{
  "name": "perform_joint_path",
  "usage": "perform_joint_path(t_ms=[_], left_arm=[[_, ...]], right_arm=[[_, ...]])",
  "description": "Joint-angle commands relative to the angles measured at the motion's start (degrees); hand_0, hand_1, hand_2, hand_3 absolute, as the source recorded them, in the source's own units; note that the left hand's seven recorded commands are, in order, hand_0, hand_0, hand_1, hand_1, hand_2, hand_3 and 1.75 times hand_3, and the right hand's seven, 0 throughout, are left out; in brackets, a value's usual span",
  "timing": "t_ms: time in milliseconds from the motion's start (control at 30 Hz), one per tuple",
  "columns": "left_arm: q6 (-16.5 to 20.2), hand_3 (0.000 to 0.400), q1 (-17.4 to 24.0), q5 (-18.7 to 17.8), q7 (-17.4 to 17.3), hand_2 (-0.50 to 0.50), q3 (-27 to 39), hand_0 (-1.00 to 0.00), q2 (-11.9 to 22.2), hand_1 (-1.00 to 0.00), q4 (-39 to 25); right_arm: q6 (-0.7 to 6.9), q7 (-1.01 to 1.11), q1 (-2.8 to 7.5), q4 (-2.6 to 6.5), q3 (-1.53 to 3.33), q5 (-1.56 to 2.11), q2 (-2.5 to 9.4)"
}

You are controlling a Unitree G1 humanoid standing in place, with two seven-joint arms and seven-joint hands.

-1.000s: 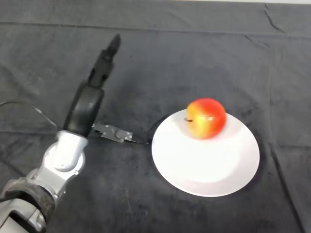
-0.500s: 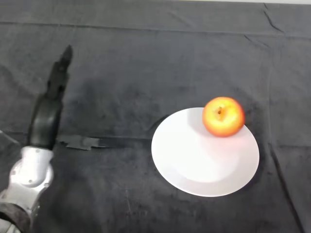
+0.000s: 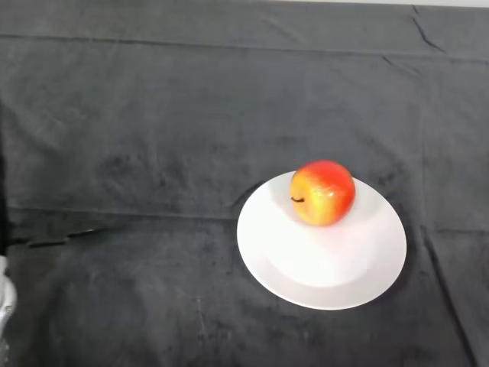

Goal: Move the apple to the plate

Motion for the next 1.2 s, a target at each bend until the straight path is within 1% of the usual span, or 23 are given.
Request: perform_joint_path(t_ms=[33, 367, 733, 900, 1200], left_arm=[[1.2, 0.000, 2.4, -1.3, -0.7, 0.00, 1.9, 0.00, 2.9, 0.00, 1.5], [3.6, 0.000, 4.7, -4.8, -2.2, 0.00, 8.6, 0.00, 4.6, 0.00, 1.4], [7.0, 0.000, 6.9, -9.3, -4.3, 0.00, 16.2, 0.00, 6.0, 0.00, 1.1], [8.8, 0.000, 7.5, -12.1, -5.4, 0.00, 20.0, 0.00, 5.8, 0.00, 0.8], [12.5, 0.000, 7.1, -16.6, -7.0, 0.00, 26.3, 0.00, 4.8, 0.00, 0.2]], right_arm=[[0.09, 0.33, 1.13, 0.29, -0.72, 0.36, -1.43], [0.10, 0.32, 1.14, 0.25, -0.71, 0.36, -1.42], [0.10, 0.30, 1.15, 0.22, -0.71, 0.35, -1.41], [0.10, 0.29, 1.16, 0.21, -0.71, 0.35, -1.40], [0.11, 0.29, 1.16, 0.19, -0.70, 0.35, -1.40]])
